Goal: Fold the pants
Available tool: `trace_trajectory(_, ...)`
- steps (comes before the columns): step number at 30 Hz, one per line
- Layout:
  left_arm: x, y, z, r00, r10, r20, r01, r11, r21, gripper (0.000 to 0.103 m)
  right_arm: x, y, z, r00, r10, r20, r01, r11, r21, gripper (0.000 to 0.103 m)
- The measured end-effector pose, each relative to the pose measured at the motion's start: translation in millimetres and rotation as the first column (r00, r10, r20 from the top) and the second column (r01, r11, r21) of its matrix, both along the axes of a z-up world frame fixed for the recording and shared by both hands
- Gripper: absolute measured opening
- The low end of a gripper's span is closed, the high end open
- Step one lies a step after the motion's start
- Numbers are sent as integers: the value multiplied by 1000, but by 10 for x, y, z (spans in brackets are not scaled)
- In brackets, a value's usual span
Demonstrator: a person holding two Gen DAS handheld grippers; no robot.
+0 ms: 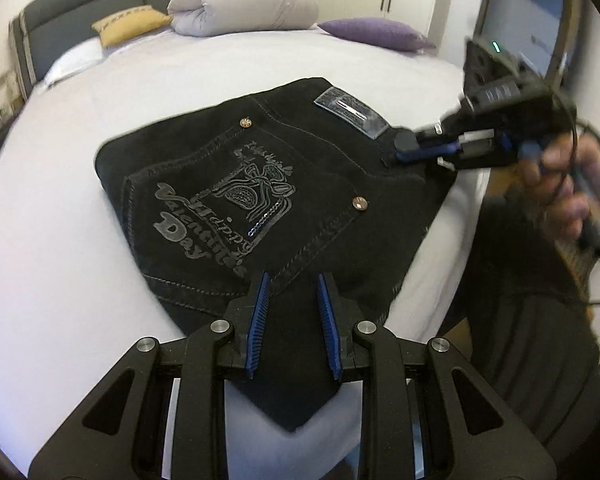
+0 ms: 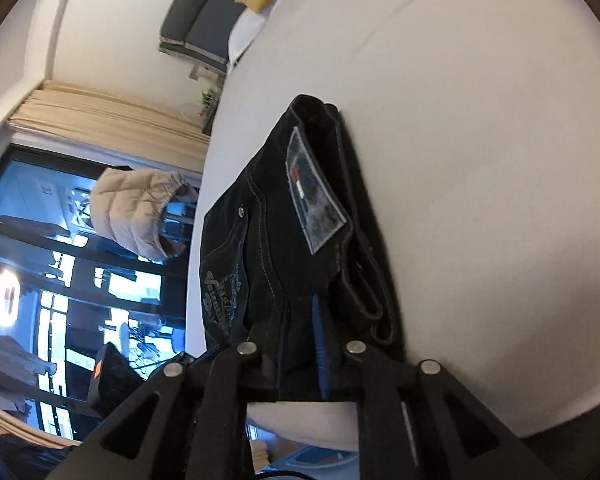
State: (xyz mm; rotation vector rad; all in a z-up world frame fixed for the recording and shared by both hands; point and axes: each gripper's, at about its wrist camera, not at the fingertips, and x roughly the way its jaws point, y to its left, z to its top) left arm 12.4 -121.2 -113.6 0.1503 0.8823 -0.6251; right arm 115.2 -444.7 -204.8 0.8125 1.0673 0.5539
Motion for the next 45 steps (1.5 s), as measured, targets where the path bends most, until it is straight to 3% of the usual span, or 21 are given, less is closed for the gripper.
trace_trajectory(1,28,32,-2,1000,2,-13,-2,1000,-21,24,-5,2,-13,1000,4,15,-4,1000,-14,0)
trace_trajectory(3,91,72,54,999,3,-46,-5,999,-44,24,-2,4,16,1000,-2,16,2,1000,-1,4)
trace_trajectory(5,97,148,190,997,19,-77,-24,997,-69,24,-71,-41,163,998,-6,56,5,1000,14,34)
trace_trajectory(6,86,227,296,996,38,-81,-46,994,-100,24,-115,-103,274,996,-25,91,23,1000,19,60)
trace_trajectory(7,56,377,454,996,65,-58,-74,986,-150,28,-152,-165,366,991,-50,122,48,999,24,77)
trace_trajectory(8,60,451,517,995,85,-43,-91,981,-173,34,-178,-239,452,985,-77,156,73,997,31,83)
trace_trajectory(9,87,600,600,991,129,-27,-132,971,-200,71,-177,-307,534,978,-97,185,93,995,30,86)
trace_trajectory(10,135,731,633,984,178,-26,-180,958,-224,99,-131,-364,585,976,-101,194,101,995,11,86)
trace_trajectory(12,260,968,602,969,241,-59,-248,923,-295,99,41,-421,564,984,-92,156,94,996,-7,86)
trace_trajectory(16,683,1179,225,913,251,-323,-361,865,-350,98,456,-387,264,1000,-28,0,28,1000,2,77)
trace_trajectory(19,879,1204,-35,863,209,-460,-415,812,-409,98,682,-299,87,998,26,-64,-25,1000,5,73)
trace_trajectory(23,1059,1106,-250,824,174,-539,-436,802,-408,97,860,-204,5,992,79,-103,-77,997,23,67)
trace_trajectory(26,1194,991,-294,809,113,-577,-409,813,-415,81,943,-80,-30,986,110,-126,-109,994,14,61)
trace_trajectory(29,1311,936,-368,782,113,-612,-421,820,-387,63,988,125,-51,978,152,-144,-158,987,-33,59)
trace_trajectory(30,1324,939,-383,780,120,-615,-425,822,-378,47,996,203,-45,976,163,-146,-172,984,-47,58)
trace_trajectory(31,1340,953,-418,771,136,-622,-436,825,-360,37,1015,266,-30,975,166,-148,-177,982,-63,50)
trace_trajectory(32,1348,961,-443,767,135,-627,-440,822,-362,36,1015,306,-28,974,164,-155,-180,980,-90,43)
trace_trajectory(37,1364,969,-428,786,122,-606,-426,817,-388,20,876,475,165,983,140,-123,-163,967,-199,21)
trace_trajectory(41,1434,1025,-230,815,110,-568,-390,830,-399,18,833,693,488,986,157,-50,-164,957,-237,20)
trace_trajectory(45,1657,1271,105,861,145,-487,-363,846,-391,18,1037,978,798,984,175,17,-167,960,-225,19)
